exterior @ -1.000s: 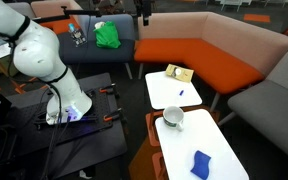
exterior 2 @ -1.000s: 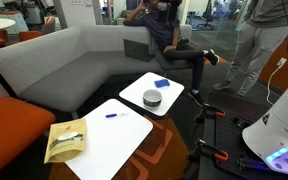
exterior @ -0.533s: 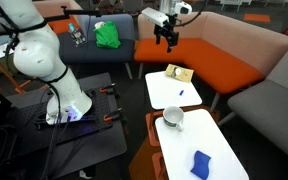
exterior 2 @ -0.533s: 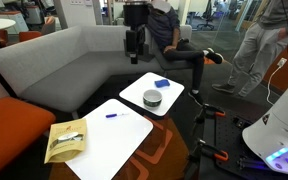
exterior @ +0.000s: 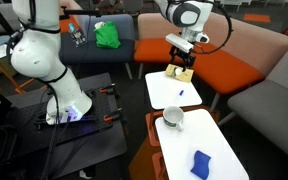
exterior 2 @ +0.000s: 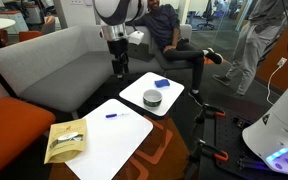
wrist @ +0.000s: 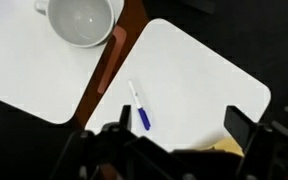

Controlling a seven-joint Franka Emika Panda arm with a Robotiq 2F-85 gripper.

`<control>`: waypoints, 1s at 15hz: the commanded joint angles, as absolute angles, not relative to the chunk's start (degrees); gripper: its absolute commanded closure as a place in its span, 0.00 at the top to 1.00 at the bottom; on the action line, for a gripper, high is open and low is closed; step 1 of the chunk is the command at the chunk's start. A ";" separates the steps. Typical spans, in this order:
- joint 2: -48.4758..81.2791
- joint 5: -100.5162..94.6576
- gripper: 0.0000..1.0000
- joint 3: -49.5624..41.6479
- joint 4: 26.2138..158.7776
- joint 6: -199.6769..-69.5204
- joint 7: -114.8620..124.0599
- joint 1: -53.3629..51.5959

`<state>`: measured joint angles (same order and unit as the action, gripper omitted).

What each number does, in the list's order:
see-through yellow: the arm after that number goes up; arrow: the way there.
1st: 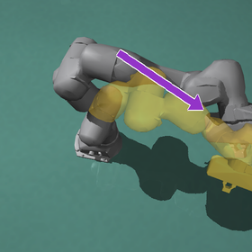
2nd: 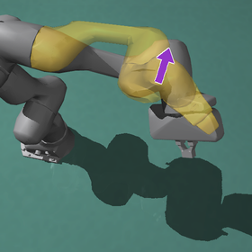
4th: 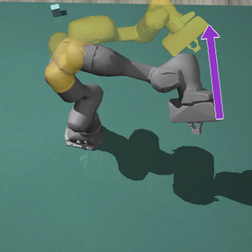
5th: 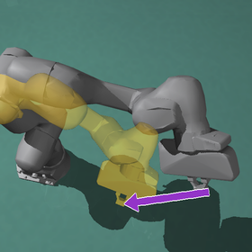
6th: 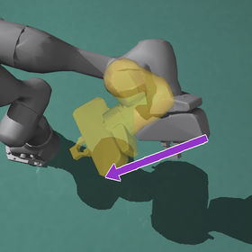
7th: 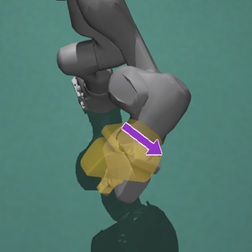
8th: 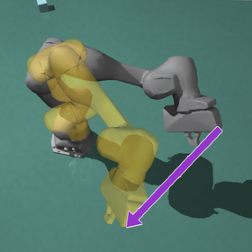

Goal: Put the pen in the mug

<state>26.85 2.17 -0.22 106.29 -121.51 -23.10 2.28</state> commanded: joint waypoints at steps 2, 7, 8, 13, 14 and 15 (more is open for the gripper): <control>29.31 1.57 1.00 1.66 103.50 -120.78 -22.97 3.18; 29.29 1.16 1.00 1.75 103.69 -122.64 -23.45 3.22; 29.52 0.22 1.00 1.62 104.39 -125.36 -22.94 2.60; 33.98 -6.27 1.00 2.11 108.73 -141.76 -22.15 0.21; 35.25 -6.80 1.00 2.35 108.89 -143.56 -22.40 0.28; 36.83 -6.81 1.00 2.55 108.62 -144.75 -22.35 0.55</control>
